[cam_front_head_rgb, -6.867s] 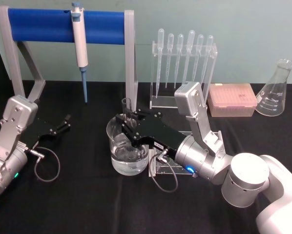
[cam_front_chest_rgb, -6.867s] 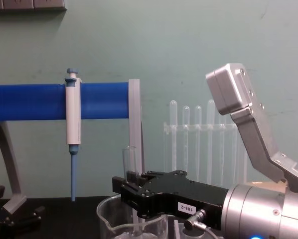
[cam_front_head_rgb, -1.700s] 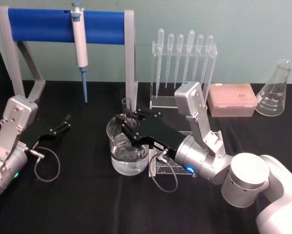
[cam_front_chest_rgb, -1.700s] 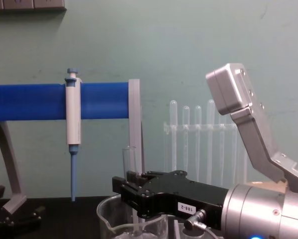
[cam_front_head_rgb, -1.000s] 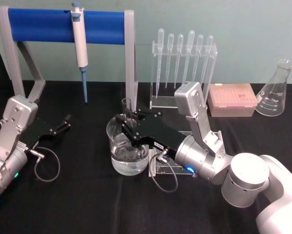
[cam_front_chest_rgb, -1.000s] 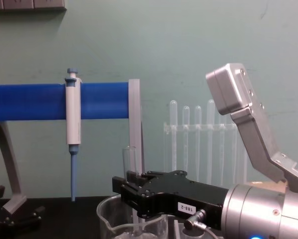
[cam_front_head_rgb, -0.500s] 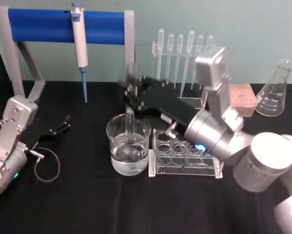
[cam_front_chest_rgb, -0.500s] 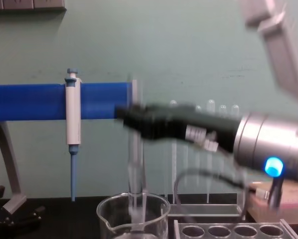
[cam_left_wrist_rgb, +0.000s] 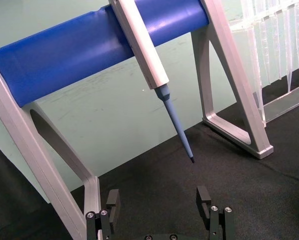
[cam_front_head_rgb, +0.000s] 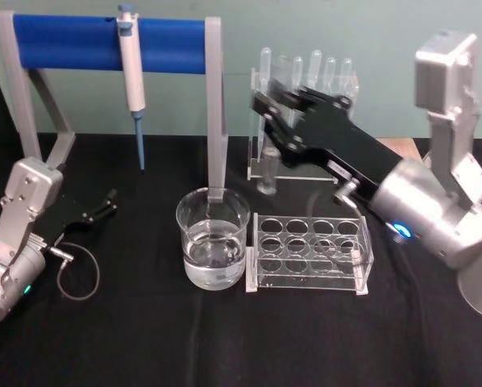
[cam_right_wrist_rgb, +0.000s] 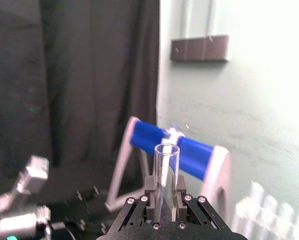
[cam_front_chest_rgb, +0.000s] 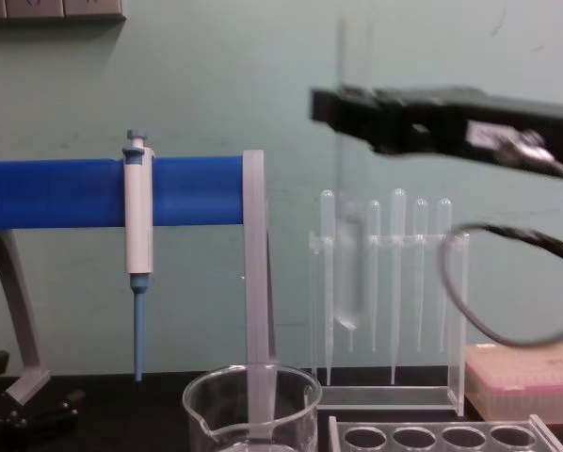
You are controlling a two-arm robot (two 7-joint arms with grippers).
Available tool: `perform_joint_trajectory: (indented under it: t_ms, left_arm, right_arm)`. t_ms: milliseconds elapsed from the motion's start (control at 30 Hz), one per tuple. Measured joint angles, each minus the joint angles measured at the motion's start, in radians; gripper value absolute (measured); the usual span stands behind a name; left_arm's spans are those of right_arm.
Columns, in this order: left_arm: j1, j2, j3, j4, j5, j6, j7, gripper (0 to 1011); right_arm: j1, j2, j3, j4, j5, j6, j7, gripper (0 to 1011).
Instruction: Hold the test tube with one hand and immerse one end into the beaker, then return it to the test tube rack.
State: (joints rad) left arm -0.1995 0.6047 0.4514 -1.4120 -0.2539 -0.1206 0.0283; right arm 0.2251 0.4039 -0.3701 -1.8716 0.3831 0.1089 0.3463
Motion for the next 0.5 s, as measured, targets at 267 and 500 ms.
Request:
perform_joint_trajectory:
  t_ms: [267, 500]
  left_arm:
    - [0.000, 0.000, 0.000, 0.000, 0.000, 0.000, 0.000, 1000]
    - [0.000, 0.000, 0.000, 0.000, 0.000, 0.000, 0.000, 1000]
  right_arm:
    - [-0.079, 0.041, 0.025, 0.021, -0.028, -0.004, -0.017, 226]
    - [-0.100, 0.035, 0.027, 0.065, -0.041, -0.014, -0.016, 226]
